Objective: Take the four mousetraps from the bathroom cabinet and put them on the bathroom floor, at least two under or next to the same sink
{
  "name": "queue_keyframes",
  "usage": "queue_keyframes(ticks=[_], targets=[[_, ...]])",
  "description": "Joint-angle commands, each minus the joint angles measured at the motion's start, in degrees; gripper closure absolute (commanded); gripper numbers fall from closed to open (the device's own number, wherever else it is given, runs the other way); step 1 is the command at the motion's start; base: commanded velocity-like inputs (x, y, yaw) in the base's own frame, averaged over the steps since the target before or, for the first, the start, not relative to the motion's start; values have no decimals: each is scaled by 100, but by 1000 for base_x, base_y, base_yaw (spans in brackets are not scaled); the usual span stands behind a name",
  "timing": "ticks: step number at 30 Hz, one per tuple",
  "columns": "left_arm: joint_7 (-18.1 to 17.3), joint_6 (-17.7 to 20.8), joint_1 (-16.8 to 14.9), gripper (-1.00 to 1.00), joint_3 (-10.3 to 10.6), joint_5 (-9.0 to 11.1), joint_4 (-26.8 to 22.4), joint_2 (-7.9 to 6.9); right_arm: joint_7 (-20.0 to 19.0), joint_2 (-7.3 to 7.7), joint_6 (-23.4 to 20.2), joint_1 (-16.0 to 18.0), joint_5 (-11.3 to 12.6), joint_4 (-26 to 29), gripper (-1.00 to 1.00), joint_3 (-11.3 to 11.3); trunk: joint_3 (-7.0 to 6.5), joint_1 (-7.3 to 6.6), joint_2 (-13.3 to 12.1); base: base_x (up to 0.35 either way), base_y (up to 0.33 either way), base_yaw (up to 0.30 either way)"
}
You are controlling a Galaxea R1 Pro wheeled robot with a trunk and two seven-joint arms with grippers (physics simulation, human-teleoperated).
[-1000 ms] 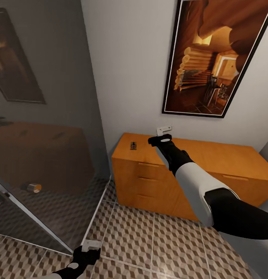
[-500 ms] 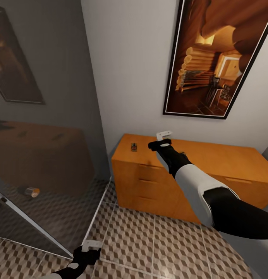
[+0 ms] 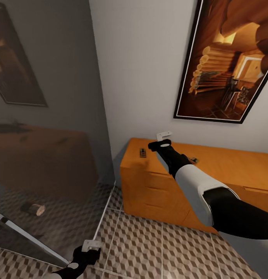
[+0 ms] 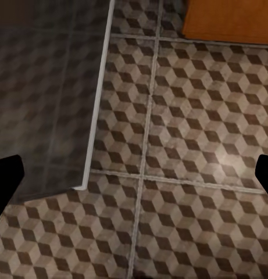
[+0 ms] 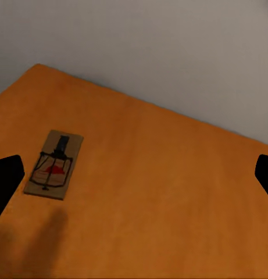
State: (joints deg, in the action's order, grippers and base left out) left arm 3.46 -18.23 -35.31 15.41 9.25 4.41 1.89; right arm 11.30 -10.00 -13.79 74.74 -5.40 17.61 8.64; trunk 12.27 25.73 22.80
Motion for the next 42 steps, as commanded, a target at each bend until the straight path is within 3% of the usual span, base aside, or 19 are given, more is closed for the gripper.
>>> queue_keyframes(ticks=[1, 12, 20, 31, 42], targets=[[6, -40, -11, -100, 49, 50, 25, 5, 15, 0, -54, 5, -51, 6, -100, 24, 11, 6, 11, 220, 208, 0], [6, -39, -11, -100, 49, 50, 25, 5, -64, 0, 75, 3, -27, -202, -100, 24, 11, 6, 11, 98, 77, 0], [6, -39, -11, -100, 49, 50, 25, 5, -378, 0, 180, 2, -15, -325, -100, 18, 11, 6, 11, 7, 5, 0], [6, -39, -11, -100, 49, 50, 25, 5, -486, 0, 282, -2, 264, -467, -100, 17, 11, 6, 11, 0, 0, 0], [6, -40, -11, -100, 49, 50, 25, 5, -496, 0, 717, -2, 332, -860, -100, 23, 11, 6, 11, 0, 0, 0]])
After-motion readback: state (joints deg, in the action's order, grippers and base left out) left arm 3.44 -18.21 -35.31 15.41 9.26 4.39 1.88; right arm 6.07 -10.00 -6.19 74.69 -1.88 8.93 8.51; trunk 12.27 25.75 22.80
